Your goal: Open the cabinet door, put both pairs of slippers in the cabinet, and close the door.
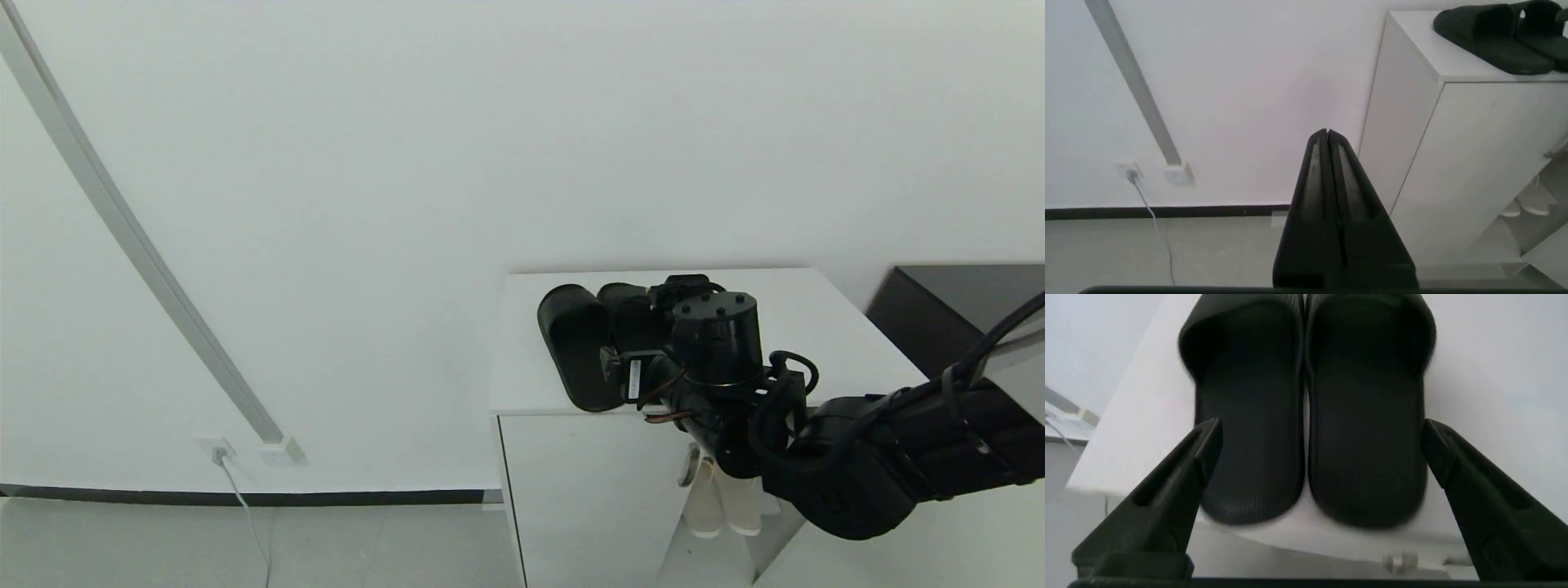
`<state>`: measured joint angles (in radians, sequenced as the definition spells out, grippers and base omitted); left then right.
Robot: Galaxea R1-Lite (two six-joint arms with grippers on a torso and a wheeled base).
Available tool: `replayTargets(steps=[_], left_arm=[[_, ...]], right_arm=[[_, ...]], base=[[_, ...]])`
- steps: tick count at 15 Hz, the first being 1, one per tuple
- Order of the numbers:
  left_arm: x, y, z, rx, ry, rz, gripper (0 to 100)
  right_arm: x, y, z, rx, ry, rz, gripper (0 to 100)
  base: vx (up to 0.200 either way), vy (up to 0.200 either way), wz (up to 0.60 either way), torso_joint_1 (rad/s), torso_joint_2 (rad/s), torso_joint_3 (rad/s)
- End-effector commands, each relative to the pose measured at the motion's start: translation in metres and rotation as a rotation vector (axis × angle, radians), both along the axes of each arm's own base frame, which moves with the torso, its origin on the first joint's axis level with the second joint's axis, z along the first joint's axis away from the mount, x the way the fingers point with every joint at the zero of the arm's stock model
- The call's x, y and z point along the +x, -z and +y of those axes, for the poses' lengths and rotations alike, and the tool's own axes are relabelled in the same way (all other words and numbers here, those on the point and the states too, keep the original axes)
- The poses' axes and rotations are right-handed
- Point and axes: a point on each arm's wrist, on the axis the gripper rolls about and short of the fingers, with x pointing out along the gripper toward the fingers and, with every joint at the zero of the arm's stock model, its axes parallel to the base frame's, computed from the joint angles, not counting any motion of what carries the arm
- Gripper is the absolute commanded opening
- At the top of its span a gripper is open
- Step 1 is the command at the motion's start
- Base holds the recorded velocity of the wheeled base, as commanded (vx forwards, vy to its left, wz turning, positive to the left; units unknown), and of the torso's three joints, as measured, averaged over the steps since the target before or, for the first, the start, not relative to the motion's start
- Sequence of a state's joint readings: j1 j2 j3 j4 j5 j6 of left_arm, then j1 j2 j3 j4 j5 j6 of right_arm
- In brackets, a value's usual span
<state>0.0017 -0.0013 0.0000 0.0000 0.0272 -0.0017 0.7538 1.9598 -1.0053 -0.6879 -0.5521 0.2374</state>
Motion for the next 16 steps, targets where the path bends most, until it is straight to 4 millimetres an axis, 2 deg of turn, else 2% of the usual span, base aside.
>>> replayTargets(steps=[1, 6, 10, 13, 16], left_arm=[[0.000, 0.000, 0.000, -0.001, 0.000, 0.001, 0], [0.000, 0.000, 0.000, -0.003, 0.001, 0.001, 0], [0.000, 0.000, 0.000, -0.003, 0.001, 0.001, 0], [0.000, 0.000, 0.000, -0.004, 0.001, 0.000, 0], [0.000, 0.000, 0.000, -0.003, 0.000, 0.001, 0]], right_arm=[[0.002, 0.014, 0.002, -0.015, -0.002, 0.016, 100], [0.018, 0.040, 0.013, -0.004, -0.058, -0.005, 100], [0.061, 0.053, 0.025, -0.031, -0.046, -0.047, 100], [0.090, 0.054, 0.025, -0.027, -0.009, -0.068, 100], [0.100, 0.047, 0.022, -0.012, -0.029, -0.075, 100]], base=[[0.200, 0.000, 0.00, 0.007, 0.00, 0.002], [0.000, 0.000, 0.00, 0.000, 0.00, 0.000], [0.000, 0.000, 0.00, 0.000, 0.00, 0.000], [0.000, 0.000, 0.00, 0.000, 0.00, 0.000], [0.000, 0.000, 0.00, 0.000, 0.00, 0.000]])
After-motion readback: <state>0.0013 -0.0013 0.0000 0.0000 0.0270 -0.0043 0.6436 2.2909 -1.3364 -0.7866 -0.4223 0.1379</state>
